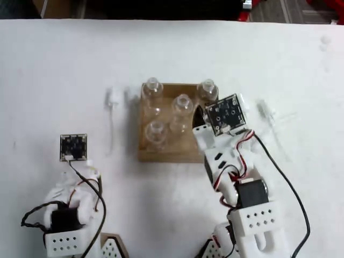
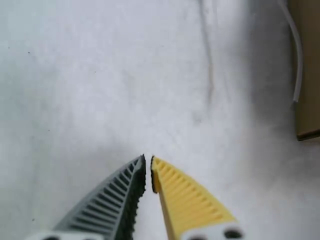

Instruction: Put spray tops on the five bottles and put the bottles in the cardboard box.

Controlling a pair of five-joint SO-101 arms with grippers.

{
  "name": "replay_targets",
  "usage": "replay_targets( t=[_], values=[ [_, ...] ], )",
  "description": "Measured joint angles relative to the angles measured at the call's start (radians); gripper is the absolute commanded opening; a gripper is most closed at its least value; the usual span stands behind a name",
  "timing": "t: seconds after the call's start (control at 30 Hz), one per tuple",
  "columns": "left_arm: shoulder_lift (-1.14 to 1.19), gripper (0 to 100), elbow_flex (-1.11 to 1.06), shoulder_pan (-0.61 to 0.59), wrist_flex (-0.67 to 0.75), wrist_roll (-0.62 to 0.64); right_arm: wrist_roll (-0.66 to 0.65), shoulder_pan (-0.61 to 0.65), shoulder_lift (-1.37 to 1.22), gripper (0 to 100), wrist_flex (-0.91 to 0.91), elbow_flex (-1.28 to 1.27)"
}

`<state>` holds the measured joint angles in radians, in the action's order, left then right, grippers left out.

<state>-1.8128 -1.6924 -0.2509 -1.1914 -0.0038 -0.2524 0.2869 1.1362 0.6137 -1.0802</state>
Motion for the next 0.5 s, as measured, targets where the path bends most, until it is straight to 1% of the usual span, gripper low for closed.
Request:
replay_targets(
  t=[0.13,0.33,0.5],
  values=[
    [0.0,2,0.0,0.0,0.0,0.0,0.0,0.003,0.008,1.6,0.002,0.046],
    [0.0,2,0.0,0.0,0.0,0.0,0.0,0.0,-0.048,1.6,-0.002,0.071],
    [0.0,2,0.0,0.0,0.0,0.0,-0.002,-0.032,-0.094,1.6,-0.091,0.037]
  ],
)
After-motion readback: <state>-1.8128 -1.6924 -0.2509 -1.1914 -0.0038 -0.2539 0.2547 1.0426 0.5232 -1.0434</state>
